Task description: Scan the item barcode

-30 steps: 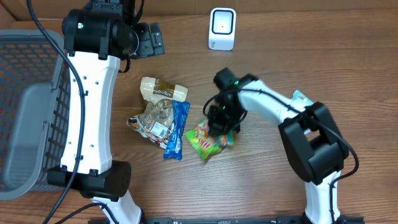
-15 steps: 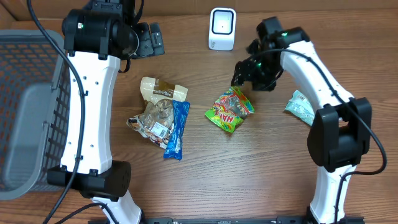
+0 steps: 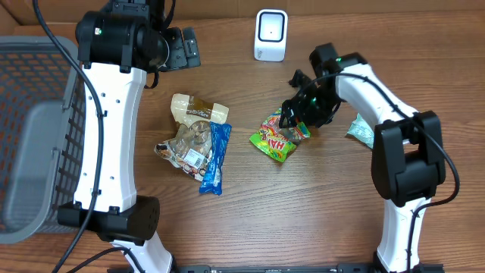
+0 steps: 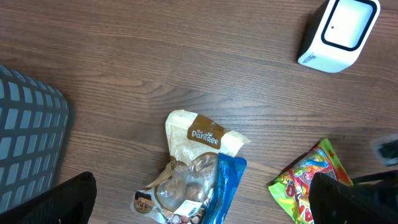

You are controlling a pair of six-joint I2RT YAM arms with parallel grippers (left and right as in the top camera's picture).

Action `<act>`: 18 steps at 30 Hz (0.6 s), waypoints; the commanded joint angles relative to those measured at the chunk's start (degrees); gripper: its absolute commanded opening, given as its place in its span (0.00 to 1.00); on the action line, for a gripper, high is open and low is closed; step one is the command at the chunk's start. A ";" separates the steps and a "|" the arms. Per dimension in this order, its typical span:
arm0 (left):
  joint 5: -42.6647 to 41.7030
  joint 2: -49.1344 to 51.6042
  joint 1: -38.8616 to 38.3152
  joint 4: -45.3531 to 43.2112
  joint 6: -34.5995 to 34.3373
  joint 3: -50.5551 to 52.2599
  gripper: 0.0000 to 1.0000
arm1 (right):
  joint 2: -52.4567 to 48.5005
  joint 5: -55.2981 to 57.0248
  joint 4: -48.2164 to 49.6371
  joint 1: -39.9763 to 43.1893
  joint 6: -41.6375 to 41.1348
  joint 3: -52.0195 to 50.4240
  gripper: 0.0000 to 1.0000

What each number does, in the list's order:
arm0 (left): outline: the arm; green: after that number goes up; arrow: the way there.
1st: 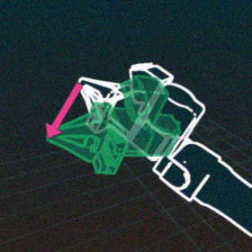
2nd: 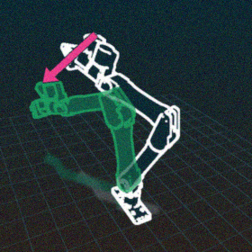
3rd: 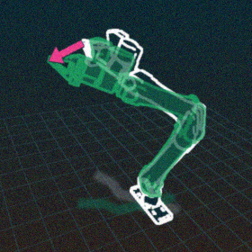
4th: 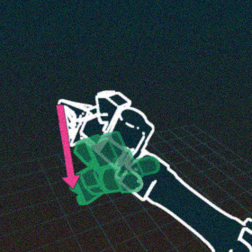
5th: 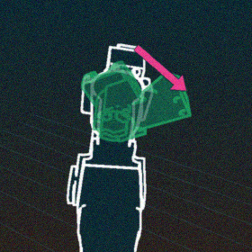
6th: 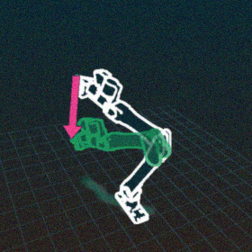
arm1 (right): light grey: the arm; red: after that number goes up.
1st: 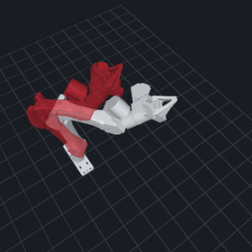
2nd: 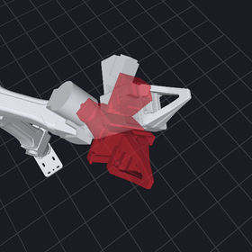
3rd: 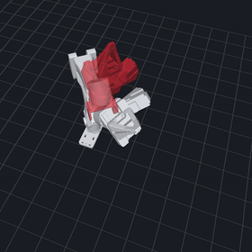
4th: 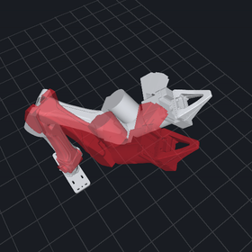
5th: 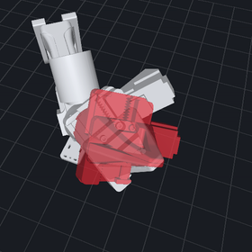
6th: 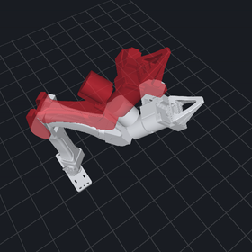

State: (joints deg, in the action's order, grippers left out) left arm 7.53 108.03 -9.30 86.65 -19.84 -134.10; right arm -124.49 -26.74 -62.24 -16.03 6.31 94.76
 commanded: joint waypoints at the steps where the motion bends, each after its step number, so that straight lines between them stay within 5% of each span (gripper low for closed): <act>1: -0.04 0.11 -0.11 -0.09 -1.18 0.37 1.00 | -0.07 -1.79 2.45 -1.33 2.08 -2.75 0.77; 6: -0.04 0.11 -0.11 -0.09 -1.18 0.37 1.00 | -0.07 -1.57 4.04 -1.49 1.18 -4.72 0.56; 10: -0.04 0.11 -0.11 -0.09 -1.18 0.37 1.00 | -0.07 -1.42 4.04 -1.49 1.16 -4.72 0.27; 12: -0.04 0.11 -0.11 -0.11 -1.18 0.37 1.00 | -0.04 -1.42 3.96 -1.49 0.98 -4.70 0.05; 18: -0.04 0.11 -0.11 -0.09 -1.18 0.37 1.00 | 0.70 -0.20 -0.98 -0.94 -0.46 0.96 0.04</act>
State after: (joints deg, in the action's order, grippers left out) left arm 7.53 108.03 -9.30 86.65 -19.84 -134.10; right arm -124.51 -28.01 -62.04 -17.28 6.87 91.48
